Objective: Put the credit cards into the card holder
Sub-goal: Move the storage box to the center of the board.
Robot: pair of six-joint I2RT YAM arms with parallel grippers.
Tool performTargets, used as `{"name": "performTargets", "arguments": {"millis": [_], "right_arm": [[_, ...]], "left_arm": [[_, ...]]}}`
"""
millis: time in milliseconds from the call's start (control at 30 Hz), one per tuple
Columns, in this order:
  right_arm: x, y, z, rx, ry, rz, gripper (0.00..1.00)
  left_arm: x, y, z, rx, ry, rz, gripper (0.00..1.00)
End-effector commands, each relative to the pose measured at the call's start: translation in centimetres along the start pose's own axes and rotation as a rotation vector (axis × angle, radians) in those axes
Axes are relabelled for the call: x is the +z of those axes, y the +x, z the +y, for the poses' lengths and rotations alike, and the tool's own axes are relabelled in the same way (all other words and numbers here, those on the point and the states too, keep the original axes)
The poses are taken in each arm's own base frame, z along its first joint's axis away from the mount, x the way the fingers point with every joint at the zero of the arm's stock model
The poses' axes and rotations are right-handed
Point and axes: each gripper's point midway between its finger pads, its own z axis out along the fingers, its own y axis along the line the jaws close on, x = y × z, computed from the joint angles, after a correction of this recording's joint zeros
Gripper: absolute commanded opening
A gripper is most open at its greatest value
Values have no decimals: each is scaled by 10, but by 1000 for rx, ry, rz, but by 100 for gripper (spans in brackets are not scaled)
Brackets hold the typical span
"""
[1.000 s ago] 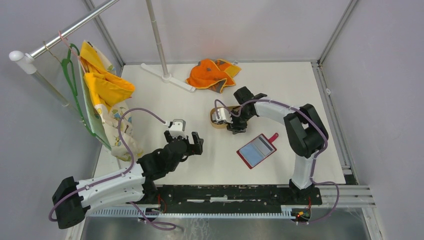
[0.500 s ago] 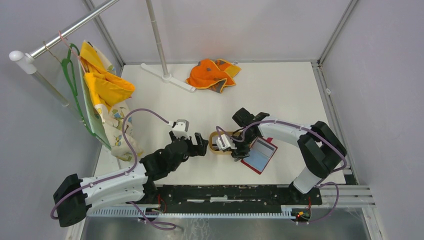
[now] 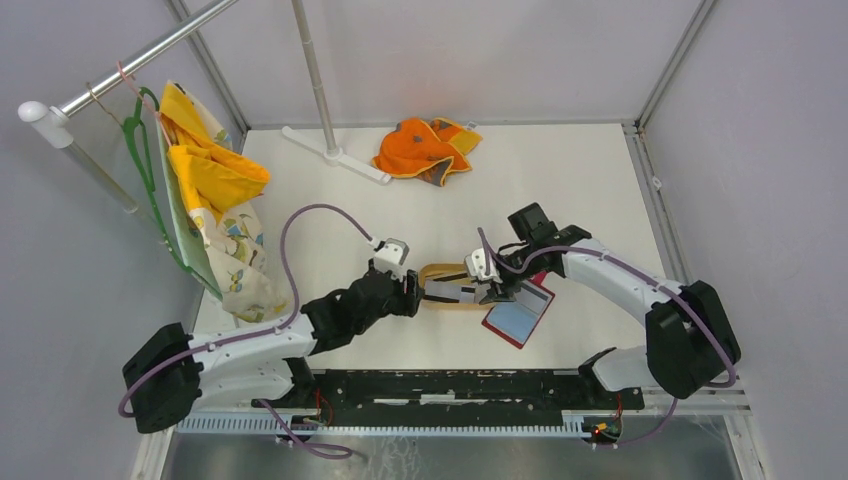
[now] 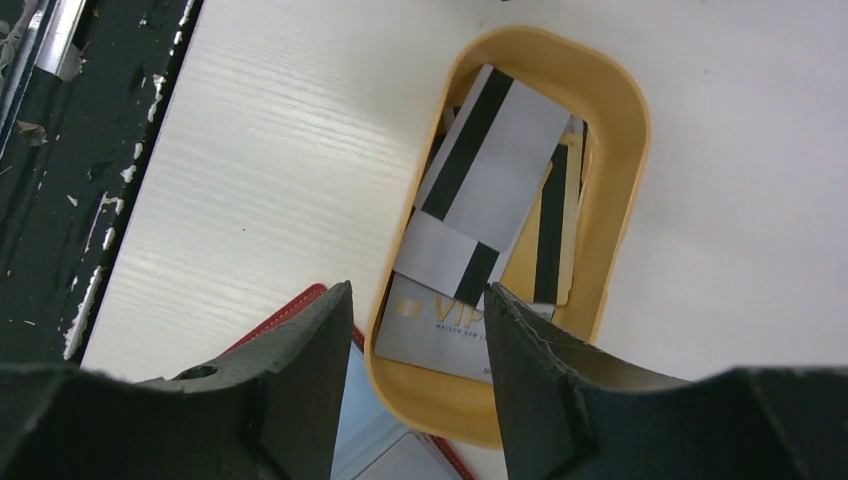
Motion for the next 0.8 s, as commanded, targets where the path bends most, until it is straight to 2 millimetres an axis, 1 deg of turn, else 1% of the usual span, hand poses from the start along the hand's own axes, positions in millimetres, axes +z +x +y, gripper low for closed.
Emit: {"name": "performTargets", "arguments": {"millis": [0,67,133,200,267,333,400,467,533,567,667,767], "right_arm": [[-11,-6,-11,25,86,-102,56],[-20,-6,-14,35,111,-127,55],[-27,-7,-15,35,124,-141,55],[-33,-8,-15,34,125,-148,55],[-38,-10,-13,28,117,-156,55],[-44,-11,-11,16,108,-166,55],[-47,-11,-10,18,100,-174,55],[-48,-11,-9,22,96,-175,54],[-48,-11,-8,20,88,-179,55],[-48,-11,-7,23,84,-181,54],[-48,-11,-6,23,77,-183,54],[-49,-11,-6,22,75,-184,54]], "left_arm": [[14,-41,-21,237,27,-11,62],[24,-46,-31,377,53,52,54],[37,-47,-37,515,69,125,50],[51,-50,-39,627,72,169,49],[66,-46,-41,695,98,214,49],[76,-41,-49,718,190,251,50],[83,-42,-56,710,286,260,54],[85,-45,-65,700,377,254,56],[91,-46,-68,710,409,257,55],[94,-43,-69,715,418,272,55],[106,-33,-69,723,445,333,45],[116,-23,-69,733,454,379,44]]}}
